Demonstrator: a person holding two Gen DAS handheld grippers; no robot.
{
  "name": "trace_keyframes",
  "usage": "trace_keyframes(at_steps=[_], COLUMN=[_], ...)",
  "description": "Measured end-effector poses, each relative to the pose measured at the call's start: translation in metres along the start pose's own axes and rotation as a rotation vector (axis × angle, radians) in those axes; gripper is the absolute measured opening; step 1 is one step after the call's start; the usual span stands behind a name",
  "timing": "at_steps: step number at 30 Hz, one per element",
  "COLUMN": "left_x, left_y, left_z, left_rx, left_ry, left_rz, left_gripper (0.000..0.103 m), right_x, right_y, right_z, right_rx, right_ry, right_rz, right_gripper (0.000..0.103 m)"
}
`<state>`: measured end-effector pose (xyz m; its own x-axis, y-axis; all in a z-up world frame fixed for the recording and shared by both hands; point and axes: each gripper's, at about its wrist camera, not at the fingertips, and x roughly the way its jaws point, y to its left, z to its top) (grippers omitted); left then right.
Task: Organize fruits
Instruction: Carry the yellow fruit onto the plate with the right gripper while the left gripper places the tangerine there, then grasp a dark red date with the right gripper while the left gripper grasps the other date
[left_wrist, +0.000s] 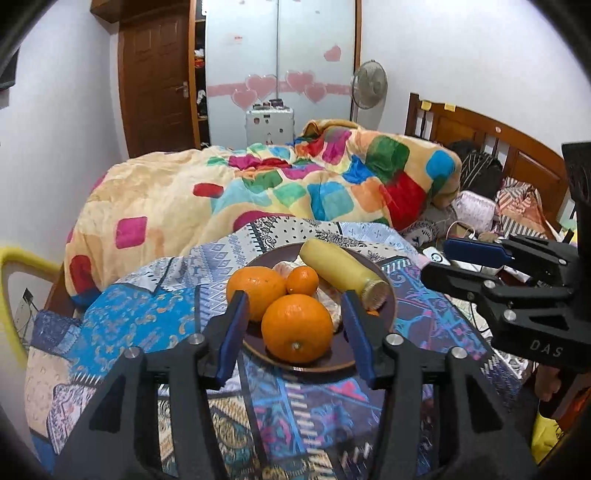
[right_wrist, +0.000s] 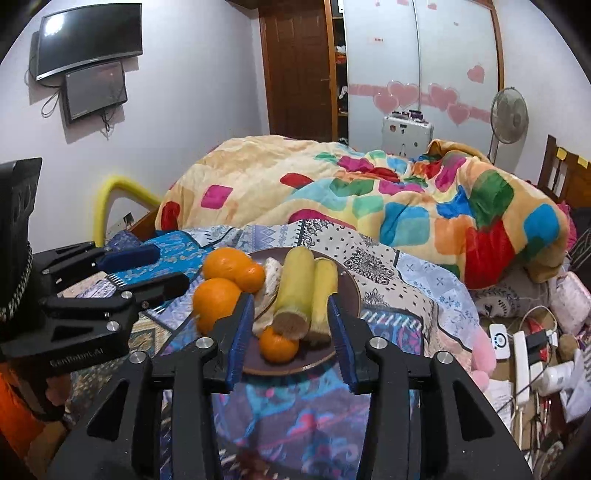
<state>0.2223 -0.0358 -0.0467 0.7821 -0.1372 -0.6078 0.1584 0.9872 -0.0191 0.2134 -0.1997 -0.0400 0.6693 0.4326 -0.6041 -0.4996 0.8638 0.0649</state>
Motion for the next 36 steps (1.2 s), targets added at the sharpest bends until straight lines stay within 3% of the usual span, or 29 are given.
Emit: trace_keyframes(at_steps=[6, 13, 16, 29, 31, 33, 36], left_x=[-0.036, -0.055, -0.057, -0.026, -0.021, -0.016, -0.011], left_y=[-0.005, -0.009, -0.011, -0.022, -0.023, -0.023, -0.025], left_z=[-0.013, -0.033, -0.043, -0.089, -0.094, -0.097, -0.101], left_rx=[-0.015, -0.036, -0.037, -0.022, -0.023, -0.023, -0.024], left_ry=[-0.039, -0.028, -0.020, 0.097, 0.114, 0.130, 0.145], left_rz=[0.016, 0.014, 0.019, 0.008, 0.001, -0.006, -0.015], left_gripper=[0.067, 0.075, 0.079, 0.080, 0.080, 0.080, 0.079], right_x=[-0.034, -0.054, -0.055, -0.019, -0.014, -0.006, -0.002], right_y=[0.008, 0.013, 0.013, 0.009, 0.010, 0.011, 0.011], right_z=[-0.012, -0.035, -0.049, -0.111, -0.117, -0.122, -0.125], right_rx=[0.003, 0.007, 0.008, 0.033, 0.034, 0.034, 0.027], right_ry=[-0.045, -0.049, -0.033, 0.127, 0.143, 0.167, 0.172], right_rz=[-0.015, -0.036, -0.049, -0.027, -0.019, -0.003, -0.005], right_gripper=[0.055, 0.057, 0.057, 0.057, 0.055, 0.040, 0.032])
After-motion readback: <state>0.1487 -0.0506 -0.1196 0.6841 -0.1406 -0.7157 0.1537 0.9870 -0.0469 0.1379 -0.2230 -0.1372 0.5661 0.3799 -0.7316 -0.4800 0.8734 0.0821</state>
